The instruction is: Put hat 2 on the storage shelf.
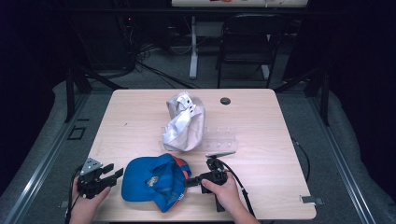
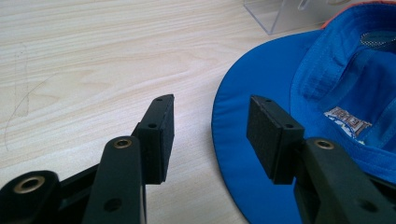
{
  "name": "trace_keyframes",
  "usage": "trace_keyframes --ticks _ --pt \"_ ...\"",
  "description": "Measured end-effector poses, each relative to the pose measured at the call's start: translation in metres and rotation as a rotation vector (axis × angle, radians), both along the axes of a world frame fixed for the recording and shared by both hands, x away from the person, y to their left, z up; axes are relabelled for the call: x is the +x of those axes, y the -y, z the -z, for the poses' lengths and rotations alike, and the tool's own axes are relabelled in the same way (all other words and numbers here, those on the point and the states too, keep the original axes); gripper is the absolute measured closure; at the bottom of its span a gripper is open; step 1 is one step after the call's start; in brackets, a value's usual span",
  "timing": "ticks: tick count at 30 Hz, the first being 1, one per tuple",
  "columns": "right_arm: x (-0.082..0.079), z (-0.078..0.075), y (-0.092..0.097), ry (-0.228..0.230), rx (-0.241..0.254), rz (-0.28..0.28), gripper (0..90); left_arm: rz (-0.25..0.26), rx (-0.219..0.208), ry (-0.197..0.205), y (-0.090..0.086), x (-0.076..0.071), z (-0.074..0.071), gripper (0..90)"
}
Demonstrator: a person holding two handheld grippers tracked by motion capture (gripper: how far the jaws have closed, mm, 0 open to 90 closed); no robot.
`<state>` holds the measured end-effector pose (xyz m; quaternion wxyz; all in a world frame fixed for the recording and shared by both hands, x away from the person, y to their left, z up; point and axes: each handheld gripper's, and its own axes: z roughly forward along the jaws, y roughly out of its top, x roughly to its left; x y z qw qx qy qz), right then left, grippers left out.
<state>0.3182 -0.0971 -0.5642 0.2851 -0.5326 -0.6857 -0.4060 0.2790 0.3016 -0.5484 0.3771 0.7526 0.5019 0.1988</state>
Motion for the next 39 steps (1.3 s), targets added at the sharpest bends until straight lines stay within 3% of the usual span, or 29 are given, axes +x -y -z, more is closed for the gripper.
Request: trace_keyframes --ticks 3,4,8,9,11,12,16,18,25,27,29,30,39 --pt "0.0 -0.004 0.003 -0.01 0.018 0.002 77.9 0.002 -0.005 0.007 0.001 0.001 0.001 52.1" --pt "0.0 -0.01 0.007 -0.016 0.051 0.007 77.9 0.002 -0.006 0.008 0.002 0.002 0.001 52.1" --pt "0.0 -0.023 0.013 0.009 0.061 0.032 78.0 0.014 -0.006 0.004 0.005 0.006 0.0 52.1" --pt "0.0 -0.034 0.02 0.028 0.06 0.035 78.0 0.025 -0.001 -0.002 0.007 0.009 -0.001 52.1" --pt "0.0 -0.037 0.022 0.035 0.065 0.039 78.0 0.03 -0.004 0.002 0.008 0.011 0.0 52.1" --pt "0.0 -0.047 0.03 0.047 0.039 0.047 78.0 0.029 -0.005 0.004 0.01 0.012 0.0 52.1" --pt "-0.001 -0.057 0.042 0.056 0.013 0.077 78.0 0.053 -0.009 0.005 0.015 0.018 -0.001 52.1" --pt "-0.003 -0.066 0.059 0.058 -0.015 0.102 78.0 0.056 -0.013 0.014 0.018 0.021 0.0 52.1" --pt "-0.014 -0.079 0.099 0.063 -0.05 0.139 78.0 0.089 -0.013 0.014 0.027 0.03 0.0 52.1" --pt "-0.018 -0.084 0.115 0.056 -0.031 0.173 78.0 0.098 -0.013 0.01 0.031 0.032 0.0 52.0" --pt "-0.018 -0.085 0.119 0.054 -0.026 0.182 78.0 0.099 -0.011 0.012 0.032 0.032 0.0 52.1" --pt "-0.018 -0.089 0.126 0.041 0.004 0.18 78.0 0.103 -0.011 0.007 0.033 0.033 0.0 52.1" --pt "-0.011 -0.109 0.127 0.038 0.116 0.174 78.0 0.105 -0.011 0.011 0.033 0.034 0.0 52.1"
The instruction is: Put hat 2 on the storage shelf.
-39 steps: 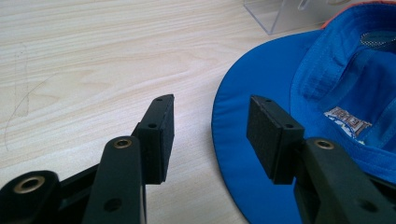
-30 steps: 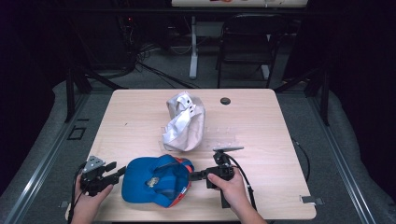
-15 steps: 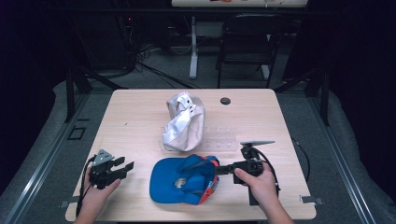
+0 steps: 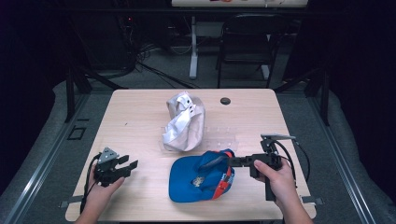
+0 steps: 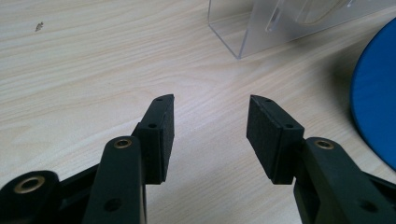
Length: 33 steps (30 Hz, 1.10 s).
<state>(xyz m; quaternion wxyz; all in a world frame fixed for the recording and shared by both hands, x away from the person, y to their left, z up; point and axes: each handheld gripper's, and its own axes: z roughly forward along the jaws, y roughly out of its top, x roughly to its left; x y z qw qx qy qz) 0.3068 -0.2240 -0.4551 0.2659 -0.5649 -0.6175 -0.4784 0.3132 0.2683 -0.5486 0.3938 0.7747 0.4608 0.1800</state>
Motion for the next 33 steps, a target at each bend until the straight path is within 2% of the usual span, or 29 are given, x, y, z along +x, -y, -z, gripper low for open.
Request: trace_keyframes --ticks 2,3,6,10,12,15,16,18,23,27,29,32,33 --pt "0.003 -0.007 -0.003 0.004 0.033 -0.015 78.0 0.0 0.001 -0.008 -0.001 0.0 0.0 52.1" --pt "0.006 -0.015 -0.009 0.002 0.075 -0.012 78.1 -0.002 0.0 -0.006 0.0 0.0 0.0 52.1" --pt "0.012 -0.026 -0.014 0.001 0.126 -0.02 78.0 0.002 -0.001 -0.007 0.0 -0.001 0.0 52.3" --pt "0.017 -0.044 -0.021 0.014 0.158 -0.025 78.0 -0.004 -0.004 -0.002 -0.001 -0.001 -0.001 52.3" --pt "0.02 -0.05 -0.023 0.013 0.165 -0.031 78.0 -0.005 -0.004 0.006 -0.002 -0.001 0.0 52.3" --pt "0.021 -0.056 -0.024 0.008 0.17 -0.017 78.0 -0.011 -0.005 0.007 -0.003 -0.002 -0.001 52.3" --pt "0.021 -0.058 -0.024 0.011 0.16 -0.013 78.0 -0.007 0.004 -0.003 -0.004 -0.002 -0.002 52.3" --pt "0.022 -0.063 -0.023 0.015 0.158 0.007 78.0 -0.011 -0.002 0.005 -0.004 -0.002 -0.001 52.3" --pt "0.023 -0.076 -0.011 0.03 0.151 0.054 78.0 -0.014 -0.005 0.004 -0.004 -0.003 -0.001 52.3" --pt "0.025 -0.091 0.005 0.042 0.177 0.1 78.1 -0.015 -0.003 0.001 -0.005 -0.004 -0.002 52.2" --pt "0.026 -0.094 0.007 0.045 0.179 0.108 78.0 -0.016 -0.001 -0.002 -0.006 -0.004 -0.002 52.1" --pt "0.028 -0.106 0.013 0.055 0.173 0.13 78.0 -0.018 -0.008 -0.004 -0.006 -0.004 -0.001 50.8" --pt "0.029 -0.109 0.013 0.058 0.173 0.139 78.1 -0.019 -0.014 0.006 -0.006 -0.003 0.0 50.3"
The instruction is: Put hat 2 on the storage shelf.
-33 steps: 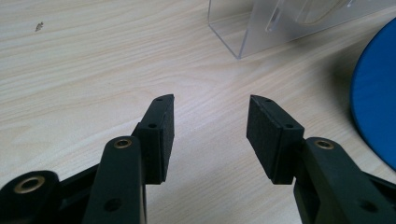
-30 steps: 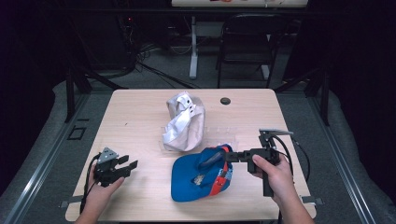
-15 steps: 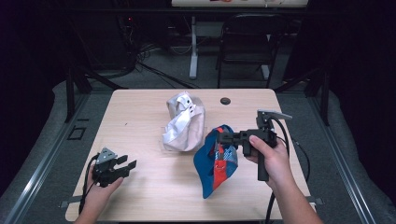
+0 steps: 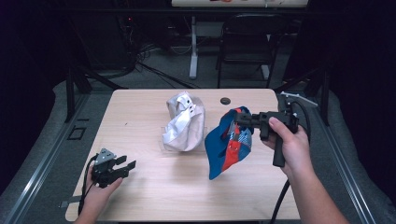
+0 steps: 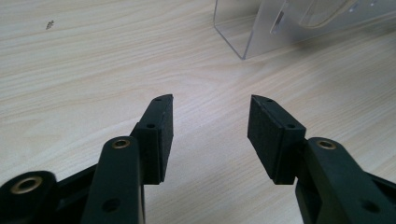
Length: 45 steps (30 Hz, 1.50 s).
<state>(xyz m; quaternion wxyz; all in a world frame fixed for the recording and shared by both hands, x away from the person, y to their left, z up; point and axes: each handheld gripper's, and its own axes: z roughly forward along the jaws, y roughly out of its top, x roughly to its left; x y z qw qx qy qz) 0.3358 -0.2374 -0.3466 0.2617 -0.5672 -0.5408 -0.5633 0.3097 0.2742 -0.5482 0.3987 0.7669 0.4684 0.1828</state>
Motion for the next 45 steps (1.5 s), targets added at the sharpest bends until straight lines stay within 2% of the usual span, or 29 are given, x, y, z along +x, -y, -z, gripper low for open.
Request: trace_keyframes --ticks 1,2,3,11,12,18,19,21,22,26,29,35,36,38,42,45 --pt "0.003 -0.008 0.003 0.012 -0.01 0.007 78.0 -0.002 -0.002 0.004 0.0 0.0 0.001 49.7" --pt "0.003 -0.008 0.003 0.012 -0.01 0.007 78.0 -0.005 -0.002 0.003 0.0 0.0 0.001 49.7" --pt "0.005 -0.014 0.005 0.018 -0.019 0.018 78.0 -0.006 -0.003 0.003 0.0 0.0 0.001 49.3" --pt "0.019 -0.033 0.009 0.016 -0.059 0.08 78.0 -0.005 0.0 0.001 0.001 0.001 0.002 46.8" --pt "0.025 -0.036 0.011 0.019 -0.064 0.086 78.0 -0.004 0.002 0.002 0.001 0.001 0.003 46.3" --pt "0.037 -0.036 0.012 0.004 -0.081 0.113 78.0 -0.003 0.012 -0.001 -0.001 0.001 0.003 46.2" --pt "0.045 -0.034 0.011 -0.003 -0.082 0.129 78.0 -0.006 0.009 -0.003 0.0 0.002 0.003 46.2" --pt "0.048 -0.034 0.011 -0.008 -0.081 0.133 78.0 -0.007 0.007 -0.004 0.0 0.002 0.004 46.2" --pt "0.056 -0.032 0.011 -0.016 -0.085 0.136 78.0 -0.007 0.006 -0.003 0.0 0.002 0.004 46.2" --pt "0.063 -0.03 0.011 -0.022 -0.094 0.146 78.0 -0.004 0.012 0.0 -0.001 0.003 0.004 46.2" --pt "0.069 -0.03 0.013 -0.027 -0.095 0.169 78.0 -0.002 0.018 -0.013 -0.002 0.003 0.003 46.1" --pt "0.072 -0.03 0.018 -0.031 -0.082 0.203 78.0 -0.004 0.018 -0.009 -0.002 0.002 0.003 46.2" --pt "0.073 -0.029 0.019 -0.028 -0.09 0.192 78.0 -0.003 0.017 -0.008 -0.002 0.002 0.002 46.2" --pt "0.074 -0.028 0.018 -0.039 -0.101 0.212 78.0 -0.004 0.012 0.0 -0.001 0.002 0.003 46.2" --pt "0.078 -0.025 0.015 -0.043 -0.109 0.217 78.0 -0.006 0.014 -0.002 -0.001 0.002 0.004 46.1" --pt "0.082 -0.024 0.011 -0.036 -0.105 0.195 78.0 -0.007 0.015 -0.001 -0.002 0.003 0.004 46.2"
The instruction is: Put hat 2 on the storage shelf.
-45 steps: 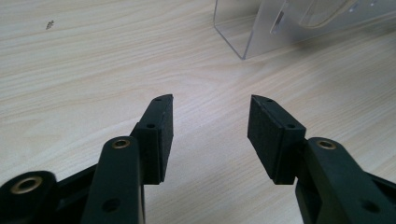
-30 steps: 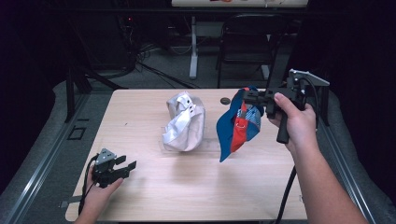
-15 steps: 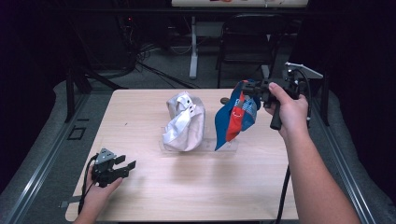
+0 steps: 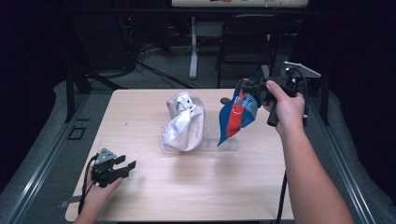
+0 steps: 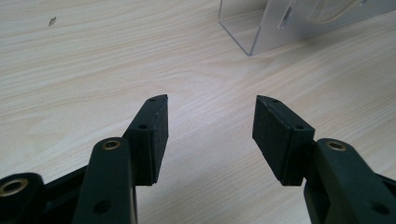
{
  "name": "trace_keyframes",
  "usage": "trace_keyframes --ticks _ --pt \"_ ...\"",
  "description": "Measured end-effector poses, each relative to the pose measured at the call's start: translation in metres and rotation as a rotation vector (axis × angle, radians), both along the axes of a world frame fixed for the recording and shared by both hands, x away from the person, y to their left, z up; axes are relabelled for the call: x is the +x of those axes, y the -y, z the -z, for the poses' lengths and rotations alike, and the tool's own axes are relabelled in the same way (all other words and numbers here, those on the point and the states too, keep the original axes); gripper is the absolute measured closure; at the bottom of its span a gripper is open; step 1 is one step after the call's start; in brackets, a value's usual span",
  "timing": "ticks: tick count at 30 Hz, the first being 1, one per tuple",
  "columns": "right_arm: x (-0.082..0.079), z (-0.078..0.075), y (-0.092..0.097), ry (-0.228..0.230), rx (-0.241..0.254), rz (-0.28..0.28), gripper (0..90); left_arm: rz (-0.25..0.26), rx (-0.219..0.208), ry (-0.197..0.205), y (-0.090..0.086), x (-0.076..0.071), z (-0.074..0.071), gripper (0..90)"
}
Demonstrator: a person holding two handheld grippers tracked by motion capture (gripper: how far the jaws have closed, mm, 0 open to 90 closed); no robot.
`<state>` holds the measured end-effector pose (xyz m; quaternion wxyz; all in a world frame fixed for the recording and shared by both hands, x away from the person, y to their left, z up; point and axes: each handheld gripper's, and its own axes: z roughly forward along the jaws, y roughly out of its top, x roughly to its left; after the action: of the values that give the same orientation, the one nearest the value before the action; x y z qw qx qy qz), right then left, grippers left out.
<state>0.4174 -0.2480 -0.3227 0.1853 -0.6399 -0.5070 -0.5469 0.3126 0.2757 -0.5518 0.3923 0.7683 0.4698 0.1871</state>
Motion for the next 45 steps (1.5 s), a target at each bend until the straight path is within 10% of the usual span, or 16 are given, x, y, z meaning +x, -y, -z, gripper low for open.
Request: trace_keyframes --ticks 24,45 --pt "0.005 0.044 -0.015 -0.083 -0.069 -0.017 77.5 0.0 0.003 -0.002 0.0 0.0 0.0 46.2" --pt "-0.005 0.04 -0.001 -0.051 -0.076 0.009 71.3 -0.002 -0.002 -0.004 0.0 0.001 0.001 46.2"
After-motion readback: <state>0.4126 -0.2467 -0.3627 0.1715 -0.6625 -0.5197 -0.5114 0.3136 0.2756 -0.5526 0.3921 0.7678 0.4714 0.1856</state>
